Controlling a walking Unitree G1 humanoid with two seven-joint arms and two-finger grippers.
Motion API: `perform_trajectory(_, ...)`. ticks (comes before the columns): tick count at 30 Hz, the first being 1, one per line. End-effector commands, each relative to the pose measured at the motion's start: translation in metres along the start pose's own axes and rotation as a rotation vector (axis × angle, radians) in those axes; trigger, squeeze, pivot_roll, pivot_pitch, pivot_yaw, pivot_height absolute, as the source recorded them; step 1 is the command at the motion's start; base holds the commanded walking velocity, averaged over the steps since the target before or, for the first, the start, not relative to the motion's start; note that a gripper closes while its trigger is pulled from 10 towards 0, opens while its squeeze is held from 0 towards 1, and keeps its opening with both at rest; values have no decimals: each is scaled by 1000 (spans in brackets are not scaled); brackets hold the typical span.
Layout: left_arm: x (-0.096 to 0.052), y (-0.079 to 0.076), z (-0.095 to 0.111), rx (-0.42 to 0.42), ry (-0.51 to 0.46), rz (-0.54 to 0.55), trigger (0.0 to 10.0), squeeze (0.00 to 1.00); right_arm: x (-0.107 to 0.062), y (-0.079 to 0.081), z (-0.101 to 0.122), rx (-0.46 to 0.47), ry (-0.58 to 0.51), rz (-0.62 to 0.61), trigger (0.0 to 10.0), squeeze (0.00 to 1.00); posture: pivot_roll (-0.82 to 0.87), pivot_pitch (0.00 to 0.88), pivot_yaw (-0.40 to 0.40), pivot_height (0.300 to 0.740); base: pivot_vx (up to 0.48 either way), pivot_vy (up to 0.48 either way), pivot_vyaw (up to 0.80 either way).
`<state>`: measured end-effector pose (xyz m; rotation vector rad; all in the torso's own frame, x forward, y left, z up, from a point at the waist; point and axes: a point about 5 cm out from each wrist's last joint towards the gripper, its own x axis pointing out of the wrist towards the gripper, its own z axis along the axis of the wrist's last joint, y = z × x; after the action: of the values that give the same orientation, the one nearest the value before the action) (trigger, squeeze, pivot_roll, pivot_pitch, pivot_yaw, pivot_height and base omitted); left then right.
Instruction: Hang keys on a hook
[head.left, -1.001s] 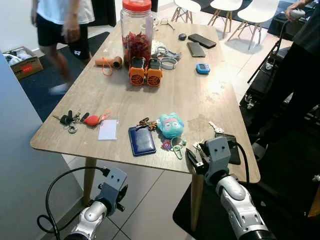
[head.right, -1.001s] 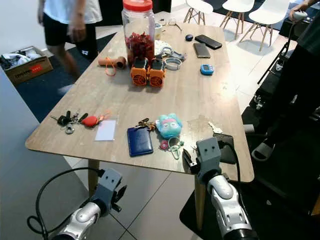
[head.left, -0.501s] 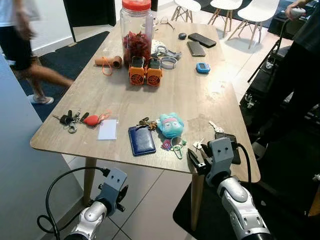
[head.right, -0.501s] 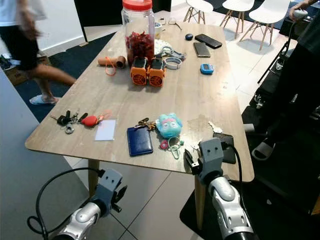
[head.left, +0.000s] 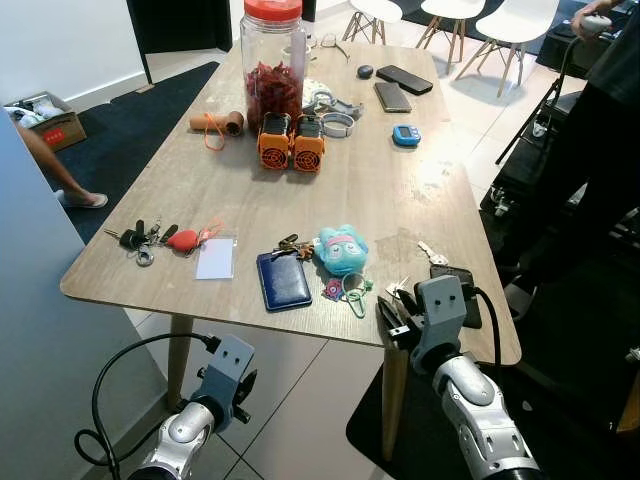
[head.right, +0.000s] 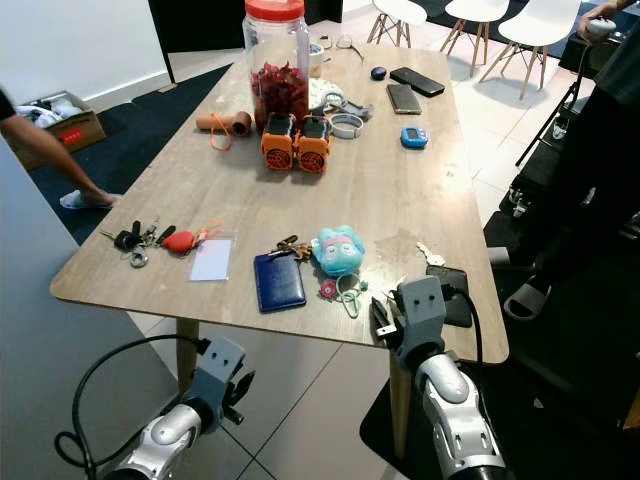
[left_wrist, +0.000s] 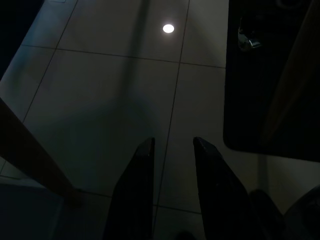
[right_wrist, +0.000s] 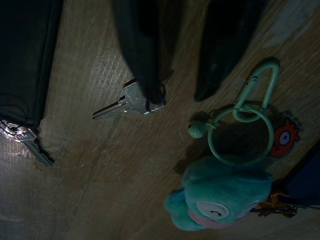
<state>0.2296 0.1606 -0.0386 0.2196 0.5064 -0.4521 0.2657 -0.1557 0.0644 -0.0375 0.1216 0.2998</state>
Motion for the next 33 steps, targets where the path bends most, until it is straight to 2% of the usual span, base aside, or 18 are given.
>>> perform_trajectory(1, -2, 0, -1, 0, -3, -2, 10000, 0, -3, -2, -2, 14, 10, -11, 2392, 0, 67, 55, -48, 740, 0, 0, 0)
perform_trajectory(2, -2, 0, -1, 1, -3, -2, 10000, 0, -3, -2, -2, 14, 11, -10, 1137, 0, 67, 55, -47, 740, 0, 0, 0)
perform_trajectory(3, -2, 0, -1, 1, -3, -2, 10000, 0, -3, -2, -2, 15, 10, -9, 510, 0, 67, 55, -47, 740, 0, 0, 0)
perform_trajectory(4, -2, 0, -1, 1, -3, -2, 10000, 0, -3, -2, -2, 15, 10, -9, 510, 0, 67, 55, -47, 740, 0, 0, 0)
perform_trajectory(5, -2, 0, -1, 1, -3, -2, 10000, 0, -3, -2, -2, 15, 11, -9, 0, 0, 67, 56, -47, 740, 0, 0, 0)
perform_trajectory(18, -2, 0, -1, 2, -2, -2, 10000, 0, -3, -2, -1, 16, 4, -10, 0, 0, 68, 51, -48, 740, 0, 0, 0)
perform_trajectory(20, -2, 1, -1, 3, -4, -5, 10000, 0, 0, -6, 14, 29, -60, -29, 0, 0, 69, 49, -45, 740, 0, 0, 0)
perform_trajectory(25, -2, 1, -1, 3, -4, -5, 10000, 0, 2, -8, 29, 55, -117, -35, 0, 0, 68, 48, -44, 740, 0, 0, 0)
perform_trajectory(27, -2, 1, -1, 4, -5, -10, 10000, 0, 4, -9, 56, 74, -219, -29, 0, 0, 66, 46, -42, 740, 0, 0, 0)
perform_trajectory(28, -2, 1, -1, 4, -5, -10, 10000, 0, 4, -9, 56, 74, -219, -29, 0, 0, 66, 46, -42, 740, 0, 0, 0)
perform_trajectory(29, -2, 1, -1, 5, -7, -15, 10000, 0, 4, -11, 84, 81, -322, -19, 0, 0, 65, 41, -42, 740, 0, 0, 0)
perform_trajectory(33, -1, 0, 0, 6, -10, -19, 10000, 0, 3, -13, 101, 77, -381, -18, 0, 0, 64, 36, -41, 740, 0, 0, 0)
